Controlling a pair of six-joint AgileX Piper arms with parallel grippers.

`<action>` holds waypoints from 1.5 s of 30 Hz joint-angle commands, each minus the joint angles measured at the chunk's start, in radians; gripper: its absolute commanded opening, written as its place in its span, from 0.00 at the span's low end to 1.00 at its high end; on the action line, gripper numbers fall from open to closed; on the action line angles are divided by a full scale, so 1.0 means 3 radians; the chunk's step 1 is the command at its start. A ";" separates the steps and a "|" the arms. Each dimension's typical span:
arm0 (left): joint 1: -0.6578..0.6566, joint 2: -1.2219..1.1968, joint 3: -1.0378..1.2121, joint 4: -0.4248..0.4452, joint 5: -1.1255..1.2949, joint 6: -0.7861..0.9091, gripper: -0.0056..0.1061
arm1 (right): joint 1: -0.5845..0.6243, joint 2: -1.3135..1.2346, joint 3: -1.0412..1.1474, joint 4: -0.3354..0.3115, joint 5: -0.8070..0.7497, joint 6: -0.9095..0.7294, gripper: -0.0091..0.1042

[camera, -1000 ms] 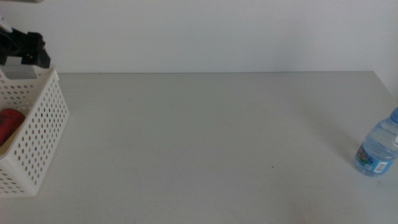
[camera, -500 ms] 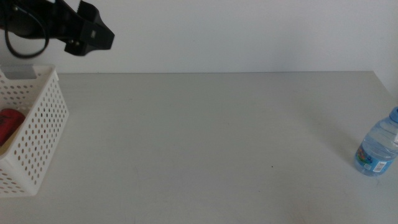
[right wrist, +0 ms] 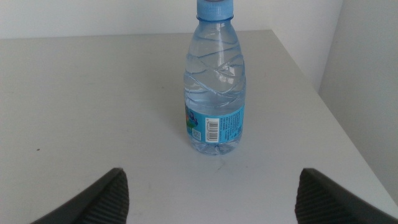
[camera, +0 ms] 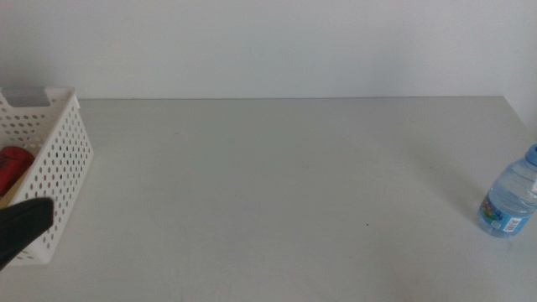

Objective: Use arms to grab the bottles and put them into the dustbin to the left of the table.

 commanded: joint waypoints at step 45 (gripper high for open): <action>-0.0023 -0.0377 0.0034 -0.0249 -0.0066 -0.0056 0.89 | -0.0010 0.1508 0.0063 -0.0370 -0.2300 0.0516 0.74</action>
